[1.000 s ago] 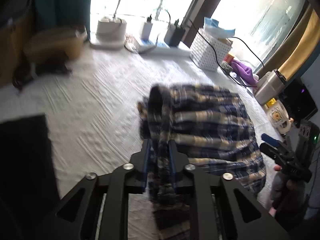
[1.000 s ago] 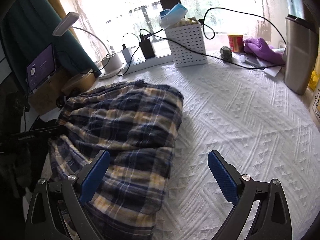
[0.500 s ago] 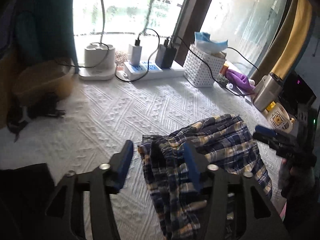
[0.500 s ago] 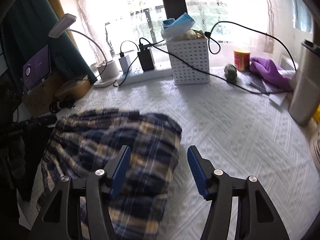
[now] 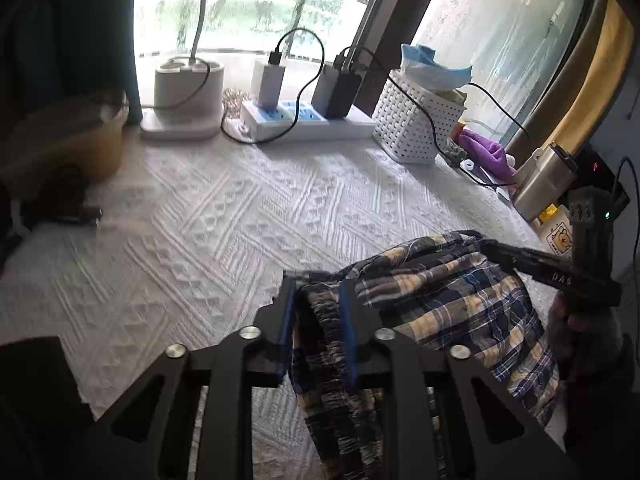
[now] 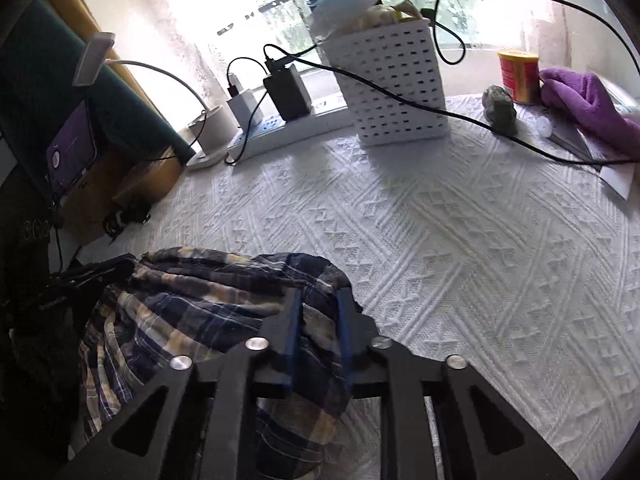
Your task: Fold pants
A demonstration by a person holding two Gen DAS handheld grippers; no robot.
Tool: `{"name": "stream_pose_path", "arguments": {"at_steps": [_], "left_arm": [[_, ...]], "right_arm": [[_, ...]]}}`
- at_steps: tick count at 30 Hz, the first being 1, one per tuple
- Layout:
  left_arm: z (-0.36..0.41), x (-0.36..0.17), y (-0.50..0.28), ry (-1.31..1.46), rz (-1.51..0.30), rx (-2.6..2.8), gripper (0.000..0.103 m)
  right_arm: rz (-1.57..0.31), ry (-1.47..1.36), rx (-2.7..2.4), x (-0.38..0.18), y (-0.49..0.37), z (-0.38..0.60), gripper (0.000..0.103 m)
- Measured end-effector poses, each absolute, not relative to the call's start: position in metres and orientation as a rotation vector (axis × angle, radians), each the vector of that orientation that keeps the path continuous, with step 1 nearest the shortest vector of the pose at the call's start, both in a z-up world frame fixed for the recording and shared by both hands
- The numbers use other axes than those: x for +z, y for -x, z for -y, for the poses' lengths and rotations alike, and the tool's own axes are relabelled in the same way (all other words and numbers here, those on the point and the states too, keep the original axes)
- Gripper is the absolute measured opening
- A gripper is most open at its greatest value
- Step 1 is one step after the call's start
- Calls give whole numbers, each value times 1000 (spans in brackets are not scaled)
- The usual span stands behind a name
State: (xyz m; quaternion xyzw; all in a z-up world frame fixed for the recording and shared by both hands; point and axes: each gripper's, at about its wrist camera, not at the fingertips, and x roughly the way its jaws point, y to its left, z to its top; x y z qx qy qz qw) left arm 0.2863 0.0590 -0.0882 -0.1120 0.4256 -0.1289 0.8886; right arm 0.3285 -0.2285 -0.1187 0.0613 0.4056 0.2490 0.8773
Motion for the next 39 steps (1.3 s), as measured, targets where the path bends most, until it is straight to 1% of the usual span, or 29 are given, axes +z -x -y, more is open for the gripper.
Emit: {"name": "stream_pose_path", "arguments": {"at_steps": [2,7,14,19,21,22,23,24,25,26,28,31,33,34,35,39], "left_arm": [[-58,-84,-286,219,-869,-262,16],[-58,-79,-292,195,-852,-240,15],[-66,-106,-303,204,-915,-182,15],[-65,-107,-301,197,-907,-168,15],[-67,-105,-298,207,-902,-162,15],[-69,-104,-296,213,-899,-155,15],[-71,-104,-295,219,-895,-147,15],[-75,-103,-293,231,-893,-139,15],[-77,-102,-292,243,-894,-137,15],[-80,-101,-291,266,-898,-138,17],[-83,-97,-288,296,-900,-151,17],[-84,-86,-281,269,-884,-118,17],[-87,-81,-275,288,-866,-108,25],[-89,-78,-271,301,-861,-106,33],[-90,-76,-266,314,-852,-106,36],[-82,-73,-249,303,-852,-127,37]], "right_arm": [[-832,-128,527,-114,-330,228,13],[-824,-117,532,-110,-345,224,12],[-842,-99,528,-125,-371,215,12],[-821,-58,488,-124,-373,208,13],[-816,-69,483,-122,-372,211,20],[-812,-69,472,-120,-371,213,34],[-806,-62,436,-116,-368,217,53],[-796,-60,416,-113,-365,220,61],[-782,-63,398,-108,-362,225,67],[-768,-74,386,-102,-356,232,67],[-753,-77,376,-94,-347,241,67],[-743,-62,368,-84,-322,251,67],[-748,-50,373,-82,-306,254,67],[-754,-46,376,-82,-299,255,67],[-765,-42,380,-83,-290,256,67],[-815,-64,410,-94,-258,258,67]]}}
